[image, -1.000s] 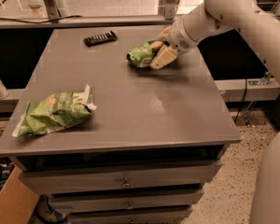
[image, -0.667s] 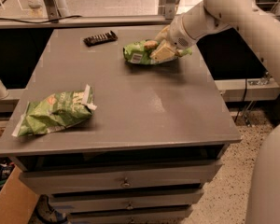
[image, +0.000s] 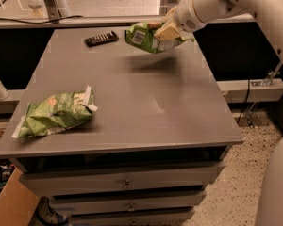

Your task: Pick green rice chip bag

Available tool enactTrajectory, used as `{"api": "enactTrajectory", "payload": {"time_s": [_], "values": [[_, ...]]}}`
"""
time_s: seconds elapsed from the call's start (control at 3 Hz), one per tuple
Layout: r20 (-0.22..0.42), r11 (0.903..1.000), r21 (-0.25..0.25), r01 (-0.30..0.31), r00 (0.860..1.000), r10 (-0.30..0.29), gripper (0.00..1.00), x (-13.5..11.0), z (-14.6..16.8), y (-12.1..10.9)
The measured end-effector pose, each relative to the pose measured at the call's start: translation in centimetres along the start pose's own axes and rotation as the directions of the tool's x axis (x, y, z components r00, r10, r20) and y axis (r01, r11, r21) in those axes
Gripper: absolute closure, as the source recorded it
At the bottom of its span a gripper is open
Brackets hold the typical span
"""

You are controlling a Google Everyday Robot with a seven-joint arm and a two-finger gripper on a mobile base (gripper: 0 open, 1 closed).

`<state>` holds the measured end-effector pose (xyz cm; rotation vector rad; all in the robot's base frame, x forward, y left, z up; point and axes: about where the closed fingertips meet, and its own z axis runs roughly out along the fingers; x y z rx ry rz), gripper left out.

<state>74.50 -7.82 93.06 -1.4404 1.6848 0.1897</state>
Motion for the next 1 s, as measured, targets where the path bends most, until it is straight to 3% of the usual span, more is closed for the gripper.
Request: {"api": "enactTrajectory", "payload": {"time_s": [0.33,0.67,1.0], "values": [[0.097,0.9980,0.064,-0.003,0.995,-0.003,1.00,-3.1,-1.8,-2.0],[0.203,0.9964,0.073,-0.044,0.979,0.028,1.00,-6.9,-4.2,-3.1],[0.219,0.9959,0.077,-0.048,0.975,0.030,1.00,-7.5,-4.7,-3.4]]}}
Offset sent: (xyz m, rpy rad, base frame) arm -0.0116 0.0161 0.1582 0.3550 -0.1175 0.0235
